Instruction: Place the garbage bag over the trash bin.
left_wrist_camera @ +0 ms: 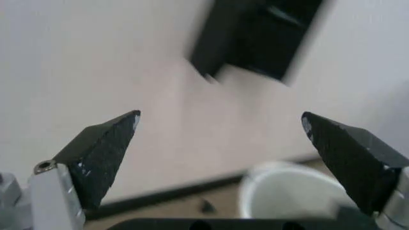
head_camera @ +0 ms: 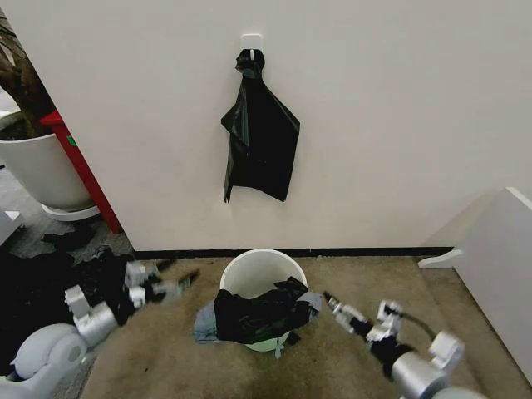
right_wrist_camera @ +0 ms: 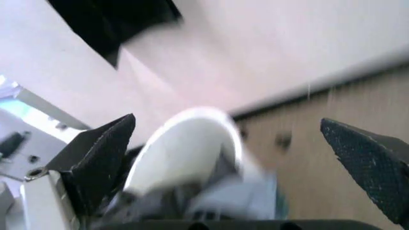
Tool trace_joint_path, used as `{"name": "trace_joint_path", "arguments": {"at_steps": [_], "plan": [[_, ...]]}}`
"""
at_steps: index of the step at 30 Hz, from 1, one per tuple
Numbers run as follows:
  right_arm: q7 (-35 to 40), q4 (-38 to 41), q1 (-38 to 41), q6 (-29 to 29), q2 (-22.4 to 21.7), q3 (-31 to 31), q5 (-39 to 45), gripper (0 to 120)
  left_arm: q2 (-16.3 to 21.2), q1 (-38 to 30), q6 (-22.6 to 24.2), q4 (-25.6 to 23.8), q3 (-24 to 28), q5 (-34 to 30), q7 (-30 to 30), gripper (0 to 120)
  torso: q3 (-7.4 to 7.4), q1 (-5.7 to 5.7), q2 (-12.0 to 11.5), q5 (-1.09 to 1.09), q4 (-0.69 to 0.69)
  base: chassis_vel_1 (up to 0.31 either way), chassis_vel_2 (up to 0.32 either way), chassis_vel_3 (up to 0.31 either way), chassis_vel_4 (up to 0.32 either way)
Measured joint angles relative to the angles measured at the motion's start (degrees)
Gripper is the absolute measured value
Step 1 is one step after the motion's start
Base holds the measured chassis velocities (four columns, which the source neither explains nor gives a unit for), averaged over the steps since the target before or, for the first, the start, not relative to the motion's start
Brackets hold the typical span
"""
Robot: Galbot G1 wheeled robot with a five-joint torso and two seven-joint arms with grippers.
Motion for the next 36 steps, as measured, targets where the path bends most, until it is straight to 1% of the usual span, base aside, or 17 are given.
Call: {"name": "trace_joint_path", "arguments": {"at_steps": [1, 2, 5, 8, 11, 15, 16, 17, 21, 22, 23, 24, 26, 28, 29, 35, 36], "plan": [[-1.21, -0.17, 1.89, 0.72, -1.44, 0.08, -2.57, 100, -0.12, 0.39, 1.79, -2.6, -1.05, 0.44, -3.3, 100, 0.0, 0.0, 0.0, 0.0, 0.01, 0.0, 0.0, 0.0, 0.0], [-1.21, -0.17, 1.89, 0.72, -1.44, 0.08, -2.57, 100, -0.12, 0.39, 1.79, -2.6, -1.05, 0.44, -3.3, 100, 0.0, 0.0, 0.0, 0.0, 0.01, 0.0, 0.0, 0.0, 0.0], [-4.51, -2.3, 7.17, 1.15, -5.68, -0.74, -7.62, 100, -0.11, 3.61, 5.29, -10.12, -4.27, 1.85, -9.42, 100, 0.0, 0.0, 0.0, 0.0, 0.0, 0.0, 0.0, 0.0, 0.0], [-5.39, -5.98, 12.87, -1.31, -9.55, -3.32, -8.47, 100, -0.2, 7.92, 8.23, -16.68, -7.23, 2.35, -13.13, 100, 0.0, 0.0, 0.0, 0.02, 0.01, 0.0, 0.0, 0.0, 0.0], [-5.93, -8.48, 16.38, -3.31, -11.33, -4.72, -8.36, 100, -0.55, 9.91, 9.27, -19.07, -8.79, 2.54, -13.97, 100, 0.0, 0.0, 0.0, 0.0, 0.01, 0.0, 0.0, 0.0, 0.0], [-7.72, -14.45, 27.33, -8.42, -15.56, -9.21, -5.87, 100, -1.64, 13.5, 9.87, -21.76, -11.8, 3.06, -14.36, 100, 0.0, 0.0, 0.0, -0.01, 0.01, 0.0, 0.0, 0.0, 0.0], [-7.85, -16.92, 33.07, -10.43, -17.17, -12.96, -3.36, 100, -2.22, 14.64, 9.88, -22.24, -13.01, 3.19, -14.27, 100, 0.0, 0.0, 0.0, -0.01, 0.01, 0.0, 0.0, 0.0, 0.0], [-7.85, -16.92, 33.07, -10.43, -17.17, -12.96, -3.36, 100, -2.22, 14.64, 9.88, -22.24, -13.01, 3.19, -14.27, 100, 0.0, 0.0, 0.0, -0.01, 0.01, 0.0, 0.0, 0.0, 0.0], [-7.43, -21.47, 43.55, -13.1, -19.65, -23.12, 1.57, 100, -3.32, 15.64, 9.91, -22.76, -14.38, 3.3, -13.88, 100, 0.0, 0.0, 0.0, -0.02, 0.01, 0.0, 0.0, 0.0, 0.0], [-6.53, -23.67, 48.83, -13.48, -20.24, -28.62, 2.9, 100, -3.83, 15.63, 9.91, -22.8, -14.48, 3.35, -13.71, 100, 0.0, 0.0, 0.0, -0.01, -0.01, 0.0, 0.0, 0.0, 0.0], [-6.53, -23.67, 48.83, -13.48, -20.24, -28.62, 2.9, 100, -3.83, 15.63, 9.91, -22.8, -14.48, 3.35, -13.71, 100, 0.0, 0.0, 0.0, -0.01, -0.01, 0.0, 0.0, 0.0, 0.0], [-5.73, -25.58, 53.04, -13.57, -20.42, -32.84, 4.27, 100, -4.21, 15.57, 9.91, -22.8, -14.48, 3.43, -13.53, 100, 0.0, 0.0, 0.0, -0.03, 0.01, 0.0, 0.0, 0.0, 0.0], [-3.97, -28.83, 58.51, -13.58, -20.07, -39.31, 6.28, 100, -4.67, 15.47, 9.9, -22.8, -14.48, 3.65, -13.21, 100, 0.0, 0.0, 0.0, -0.04, 0.02, 0.0, 0.0, 0.0, 0.0], [-3.41, -30.07, 60.09, -13.58, -19.71, -41.31, 6.6, 100, -4.75, 15.44, 9.89, -22.8, -14.48, 3.7, -13.14, 100, 0.0, 0.0, 0.0, -0.03, 0.03, 0.0, 0.0, 0.0, 0.0], [-2.93, -33.19, 63.74, -13.59, -18.8, -45.97, 7.29, 100, -4.96, 15.45, 9.85, -22.95, -14.57, 3.73, -12.97, 100, 0.0, 0.0, -0.01, -0.02, 0.02, 0.0, 0.0, 0.0, 0.0], [-1.45, -42.32, 73.89, -13.63, -16.98, -58.51, 14.9, 100, -5.61, 15.56, 9.52, -23.27, -15.49, 3.53, -12.66, 100, 0.0, 0.0, 0.0, -0.04, 0.0, 0.0, 0.0, 0.0, 0.0], [-1.47, -46.02, 77.17, -13.63, -16.03, -62.51, 15.6, 100, -5.95, 15.5, 9.45, -23.4, -15.54, 3.43, -12.58, 100, 0.0, 0.0, -0.01, -0.03, 0.01, 0.0, 0.0, 0.0, 0.0]]}}
